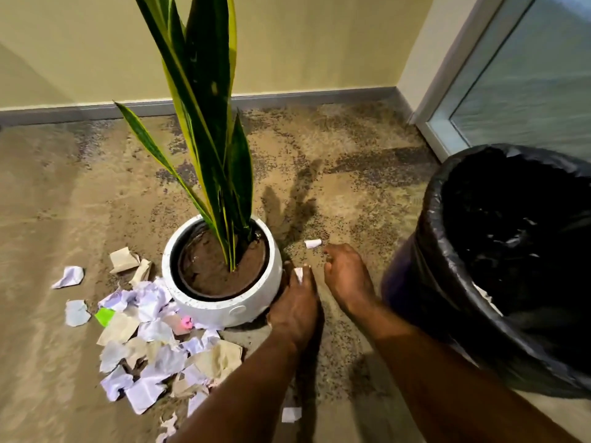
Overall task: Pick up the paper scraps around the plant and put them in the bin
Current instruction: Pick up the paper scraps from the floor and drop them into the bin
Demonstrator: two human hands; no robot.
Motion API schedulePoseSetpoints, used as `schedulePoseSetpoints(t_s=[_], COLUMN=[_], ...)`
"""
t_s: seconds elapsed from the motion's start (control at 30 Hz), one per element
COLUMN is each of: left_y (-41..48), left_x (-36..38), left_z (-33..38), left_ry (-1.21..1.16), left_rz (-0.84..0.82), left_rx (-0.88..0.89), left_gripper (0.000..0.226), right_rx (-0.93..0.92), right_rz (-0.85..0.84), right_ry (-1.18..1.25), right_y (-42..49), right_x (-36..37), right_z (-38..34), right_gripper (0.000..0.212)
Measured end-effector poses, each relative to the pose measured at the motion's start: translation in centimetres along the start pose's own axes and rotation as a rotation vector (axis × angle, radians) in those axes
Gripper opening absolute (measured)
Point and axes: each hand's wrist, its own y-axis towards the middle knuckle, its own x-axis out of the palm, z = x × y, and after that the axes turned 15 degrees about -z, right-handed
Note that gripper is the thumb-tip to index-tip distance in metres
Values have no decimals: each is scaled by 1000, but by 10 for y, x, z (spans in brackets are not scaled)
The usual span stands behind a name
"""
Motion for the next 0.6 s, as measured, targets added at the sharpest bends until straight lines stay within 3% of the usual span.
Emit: schedulePoseSetpoints(t_s=[0.13,0.3,0.5,0.6], left_y=[1,1,-11,-17], left_x=[12,14,11,8], left_z=[5,2,-2,-2], left_ry=[108,95,83,39], left_rz=[88,116,136,173], left_rx=[-39,7,67,53], left_gripper=[51,36,34,37], right_rx=[-117,-102,-169,-103], right_rz=[-77,-221,-138,-35], right_ry=[-160,-365,-430,-302], right_y=[21,44,49,43], right_x=[13,16,19,18], right_z=[-8,-14,-11,-3], right_gripper=[48,66,23,19])
